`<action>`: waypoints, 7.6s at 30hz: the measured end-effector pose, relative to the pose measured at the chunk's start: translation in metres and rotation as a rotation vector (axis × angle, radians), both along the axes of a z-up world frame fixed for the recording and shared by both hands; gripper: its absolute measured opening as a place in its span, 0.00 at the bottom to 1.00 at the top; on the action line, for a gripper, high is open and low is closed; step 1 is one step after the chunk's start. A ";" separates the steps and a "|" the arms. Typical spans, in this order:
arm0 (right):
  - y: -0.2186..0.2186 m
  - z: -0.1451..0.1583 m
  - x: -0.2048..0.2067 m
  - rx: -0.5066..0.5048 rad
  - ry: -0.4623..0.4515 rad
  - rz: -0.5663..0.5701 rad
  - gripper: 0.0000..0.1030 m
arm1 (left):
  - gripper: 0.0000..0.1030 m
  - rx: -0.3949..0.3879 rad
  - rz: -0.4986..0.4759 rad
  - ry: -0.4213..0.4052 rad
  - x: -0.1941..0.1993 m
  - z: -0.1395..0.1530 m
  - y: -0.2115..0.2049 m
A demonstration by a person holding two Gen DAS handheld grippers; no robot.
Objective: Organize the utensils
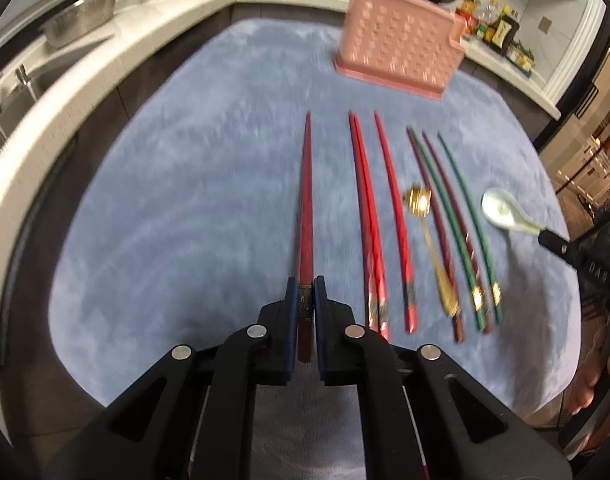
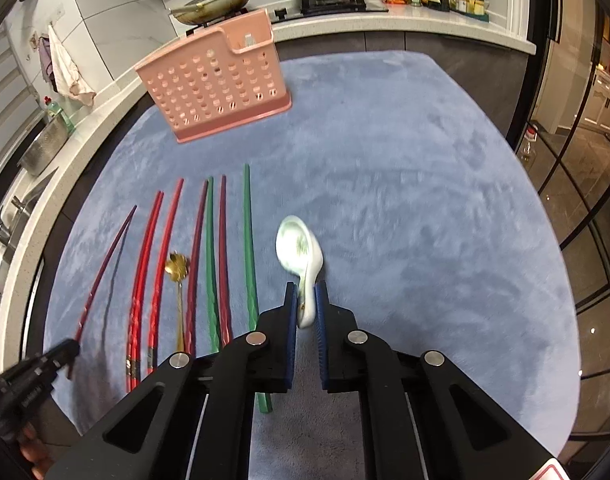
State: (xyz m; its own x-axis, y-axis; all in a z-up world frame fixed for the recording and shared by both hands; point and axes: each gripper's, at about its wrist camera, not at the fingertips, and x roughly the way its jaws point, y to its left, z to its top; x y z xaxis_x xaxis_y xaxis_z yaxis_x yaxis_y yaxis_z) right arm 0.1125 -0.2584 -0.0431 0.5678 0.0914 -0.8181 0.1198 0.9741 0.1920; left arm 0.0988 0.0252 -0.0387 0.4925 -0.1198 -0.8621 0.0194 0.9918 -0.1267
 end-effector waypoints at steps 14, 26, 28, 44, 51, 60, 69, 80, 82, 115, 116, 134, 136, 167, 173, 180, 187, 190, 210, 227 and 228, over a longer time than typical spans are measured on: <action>-0.009 0.066 0.041 0.016 -0.111 -0.005 0.06 | 0.07 0.003 0.021 -0.232 0.073 0.113 0.012; -0.012 0.135 0.120 0.024 -0.239 0.018 0.06 | 0.07 -0.061 0.036 -0.428 0.141 0.218 0.011; -0.014 0.145 0.137 0.031 -0.254 0.018 0.06 | 0.07 -0.073 0.032 -0.462 0.152 0.238 0.007; -0.006 0.151 0.247 0.006 -0.268 0.027 0.06 | 0.07 -0.118 0.022 -0.565 0.238 0.271 -0.028; -0.005 0.119 0.264 0.024 -0.211 0.030 0.06 | 0.07 -0.105 0.035 -0.486 0.263 0.230 -0.029; -0.002 0.104 0.269 0.013 -0.188 0.037 0.09 | 0.07 -0.087 0.059 -0.421 0.273 0.201 -0.026; -0.004 0.112 0.252 -0.004 -0.211 0.026 0.10 | 0.25 -0.054 0.103 -0.427 0.260 0.202 -0.016; 0.006 0.109 0.168 -0.025 -0.215 0.053 0.21 | 0.32 0.000 0.118 -0.376 0.194 0.175 -0.005; 0.007 0.105 0.149 -0.024 -0.205 0.059 0.21 | 0.32 0.007 0.121 -0.356 0.176 0.166 -0.003; 0.038 0.029 -0.038 -0.101 -0.071 0.125 0.22 | 0.32 0.044 0.097 -0.235 0.014 0.076 -0.003; 0.038 0.026 -0.041 -0.102 -0.066 0.121 0.22 | 0.32 0.041 0.093 -0.225 0.013 0.072 -0.003; 0.053 -0.028 -0.056 -0.095 0.016 0.090 0.22 | 0.32 0.038 0.016 -0.110 -0.007 0.014 -0.007; 0.055 -0.031 -0.054 -0.097 0.016 0.089 0.22 | 0.32 0.037 0.012 -0.097 -0.008 0.008 -0.006; 0.044 -0.053 -0.051 -0.042 0.051 0.061 0.07 | 0.40 0.044 -0.075 -0.004 -0.012 -0.037 -0.033; 0.044 -0.053 -0.054 -0.039 0.052 0.061 0.07 | 0.40 0.030 -0.082 0.009 -0.011 -0.042 -0.036; 0.043 -0.053 -0.054 -0.039 0.052 0.061 0.07 | 0.42 0.018 -0.079 0.018 -0.009 -0.048 -0.035; 0.043 -0.053 -0.054 -0.036 0.052 0.059 0.07 | 0.42 0.020 -0.075 0.012 -0.008 -0.049 -0.034; 0.043 -0.053 -0.054 -0.034 0.051 0.059 0.07 | 0.41 0.013 -0.068 0.014 -0.007 -0.050 -0.031; 0.043 -0.053 -0.056 -0.030 0.051 0.059 0.07 | 0.38 0.062 -0.070 -0.001 -0.011 -0.054 -0.033; 0.038 -0.018 -0.062 -0.030 -0.008 0.072 0.07 | 0.07 0.013 -0.036 -0.039 -0.014 -0.018 -0.013; 0.037 -0.011 -0.062 -0.027 -0.019 0.070 0.07 | 0.07 0.008 -0.031 -0.048 -0.014 -0.013 -0.011</action>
